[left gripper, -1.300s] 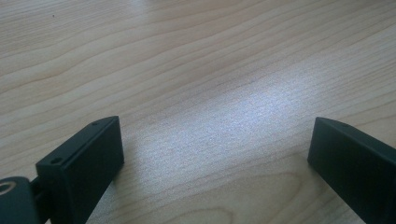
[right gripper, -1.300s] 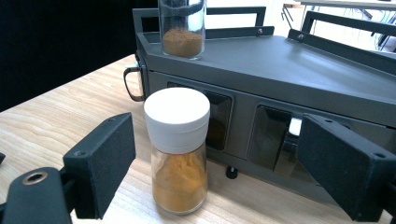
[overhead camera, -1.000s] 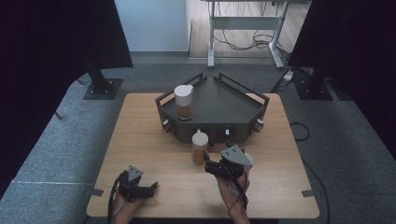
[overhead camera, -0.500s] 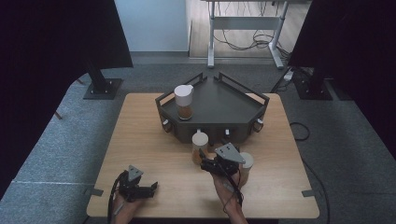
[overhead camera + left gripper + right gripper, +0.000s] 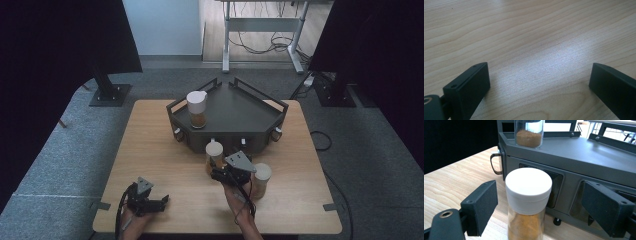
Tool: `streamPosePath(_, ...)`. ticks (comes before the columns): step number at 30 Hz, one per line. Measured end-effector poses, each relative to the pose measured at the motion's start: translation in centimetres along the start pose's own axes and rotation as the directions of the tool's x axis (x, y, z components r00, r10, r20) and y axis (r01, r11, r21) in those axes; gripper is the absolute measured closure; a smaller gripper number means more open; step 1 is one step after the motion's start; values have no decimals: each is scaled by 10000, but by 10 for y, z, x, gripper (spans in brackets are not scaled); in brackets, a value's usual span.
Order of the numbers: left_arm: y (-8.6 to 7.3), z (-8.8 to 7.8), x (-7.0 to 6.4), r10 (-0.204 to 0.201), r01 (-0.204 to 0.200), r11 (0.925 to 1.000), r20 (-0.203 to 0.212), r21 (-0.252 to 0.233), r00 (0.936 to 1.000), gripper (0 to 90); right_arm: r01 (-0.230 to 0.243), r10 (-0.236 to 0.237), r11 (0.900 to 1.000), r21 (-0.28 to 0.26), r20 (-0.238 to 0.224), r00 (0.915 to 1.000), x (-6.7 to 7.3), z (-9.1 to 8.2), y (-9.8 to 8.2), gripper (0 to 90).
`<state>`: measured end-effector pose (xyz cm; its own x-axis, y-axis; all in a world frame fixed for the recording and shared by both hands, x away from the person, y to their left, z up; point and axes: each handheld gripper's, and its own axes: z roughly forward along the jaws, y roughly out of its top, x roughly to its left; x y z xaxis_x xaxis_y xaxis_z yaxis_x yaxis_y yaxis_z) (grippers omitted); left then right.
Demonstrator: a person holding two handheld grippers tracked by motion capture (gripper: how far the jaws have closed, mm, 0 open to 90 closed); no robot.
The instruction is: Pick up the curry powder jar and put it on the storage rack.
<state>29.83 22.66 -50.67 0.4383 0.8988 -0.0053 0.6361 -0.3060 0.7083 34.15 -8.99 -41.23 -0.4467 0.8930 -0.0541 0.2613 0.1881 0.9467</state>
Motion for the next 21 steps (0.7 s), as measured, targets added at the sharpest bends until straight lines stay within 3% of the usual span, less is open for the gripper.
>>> streamPosePath(21, 0, 0, 0, 47, -47, 10000, 18, 31, 10000, 28, 245, -244, 9996, 170, -26, 9997, 7, 26, -4, 147)
